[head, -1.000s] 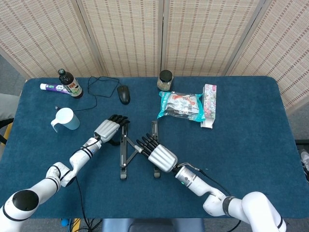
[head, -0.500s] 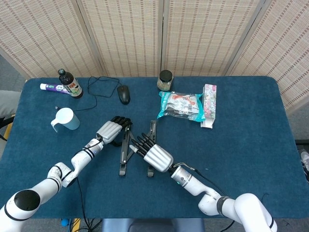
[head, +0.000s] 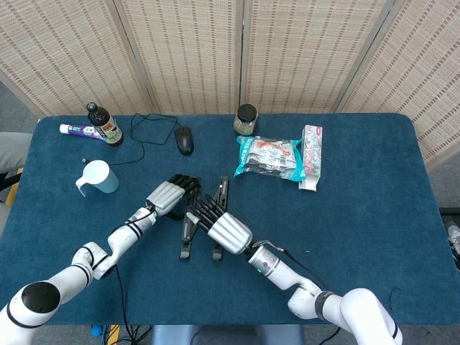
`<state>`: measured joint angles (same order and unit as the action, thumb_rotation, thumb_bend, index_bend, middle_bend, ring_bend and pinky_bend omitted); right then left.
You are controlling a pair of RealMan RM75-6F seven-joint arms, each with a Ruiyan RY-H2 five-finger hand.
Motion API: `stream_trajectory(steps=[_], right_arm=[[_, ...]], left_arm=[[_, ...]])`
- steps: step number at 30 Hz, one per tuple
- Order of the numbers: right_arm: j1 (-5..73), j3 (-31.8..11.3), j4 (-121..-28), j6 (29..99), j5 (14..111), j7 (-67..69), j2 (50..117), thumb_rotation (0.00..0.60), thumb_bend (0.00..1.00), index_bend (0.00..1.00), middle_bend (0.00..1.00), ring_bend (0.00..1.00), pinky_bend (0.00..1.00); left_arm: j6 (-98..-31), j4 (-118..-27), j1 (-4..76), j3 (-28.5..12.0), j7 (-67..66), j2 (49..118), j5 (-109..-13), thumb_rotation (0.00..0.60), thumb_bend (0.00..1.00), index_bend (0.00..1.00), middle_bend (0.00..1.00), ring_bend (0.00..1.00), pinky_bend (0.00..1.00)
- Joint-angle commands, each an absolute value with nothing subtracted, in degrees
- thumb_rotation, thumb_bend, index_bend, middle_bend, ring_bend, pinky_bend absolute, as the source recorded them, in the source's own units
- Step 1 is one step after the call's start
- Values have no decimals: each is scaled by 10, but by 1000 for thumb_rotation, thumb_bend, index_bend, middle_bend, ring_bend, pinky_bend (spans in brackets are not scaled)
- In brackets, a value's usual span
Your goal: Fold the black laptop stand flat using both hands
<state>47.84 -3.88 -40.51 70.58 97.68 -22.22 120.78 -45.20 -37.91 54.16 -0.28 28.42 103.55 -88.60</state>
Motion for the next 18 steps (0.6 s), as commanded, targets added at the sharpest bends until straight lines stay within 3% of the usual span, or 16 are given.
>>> stream_trajectory(steps=[1, 18], right_arm=[[482, -42, -403, 707, 976, -223, 1211, 600, 0, 0, 0, 0, 0], [494, -54, -394, 710, 965, -229, 1231, 600, 0, 0, 0, 0, 0]], left_arm=[[-454, -383, 543, -2, 283, 1035, -888, 600, 171, 102, 54, 14, 21], [-459, -420, 548, -3, 265, 1022, -889, 600, 171, 102, 54, 14, 22]])
